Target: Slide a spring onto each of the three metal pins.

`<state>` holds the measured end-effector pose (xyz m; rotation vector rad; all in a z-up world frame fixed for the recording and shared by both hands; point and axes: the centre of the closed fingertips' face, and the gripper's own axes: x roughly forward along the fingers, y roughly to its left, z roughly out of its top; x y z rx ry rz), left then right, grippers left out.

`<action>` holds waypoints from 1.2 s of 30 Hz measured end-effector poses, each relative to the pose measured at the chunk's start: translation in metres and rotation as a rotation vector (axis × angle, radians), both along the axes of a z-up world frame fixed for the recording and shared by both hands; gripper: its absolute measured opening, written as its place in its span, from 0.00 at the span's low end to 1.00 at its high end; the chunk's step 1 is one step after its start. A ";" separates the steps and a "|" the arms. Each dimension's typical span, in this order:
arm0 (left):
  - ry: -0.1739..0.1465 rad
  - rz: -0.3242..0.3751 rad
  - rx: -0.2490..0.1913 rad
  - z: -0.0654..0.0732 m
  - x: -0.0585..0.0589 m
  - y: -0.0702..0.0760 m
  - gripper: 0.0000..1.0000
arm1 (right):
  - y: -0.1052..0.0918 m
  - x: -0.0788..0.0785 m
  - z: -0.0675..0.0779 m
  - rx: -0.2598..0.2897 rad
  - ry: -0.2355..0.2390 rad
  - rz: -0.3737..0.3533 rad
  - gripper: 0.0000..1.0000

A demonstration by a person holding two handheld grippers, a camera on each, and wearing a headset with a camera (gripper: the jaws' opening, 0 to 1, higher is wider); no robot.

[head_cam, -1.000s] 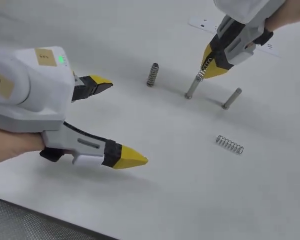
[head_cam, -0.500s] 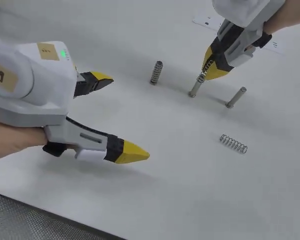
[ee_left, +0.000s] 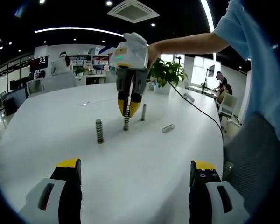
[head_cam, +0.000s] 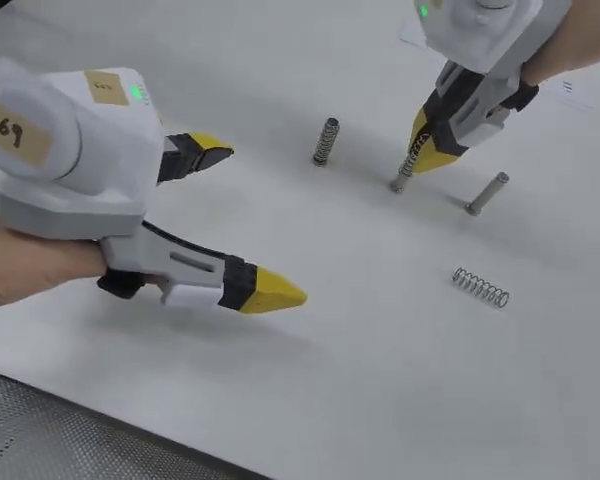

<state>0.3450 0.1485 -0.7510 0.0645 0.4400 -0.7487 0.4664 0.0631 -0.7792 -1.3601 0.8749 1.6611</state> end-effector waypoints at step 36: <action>-0.005 0.013 -0.007 0.003 0.000 0.004 0.93 | 0.003 -0.009 -0.016 -0.028 -0.009 -0.018 0.09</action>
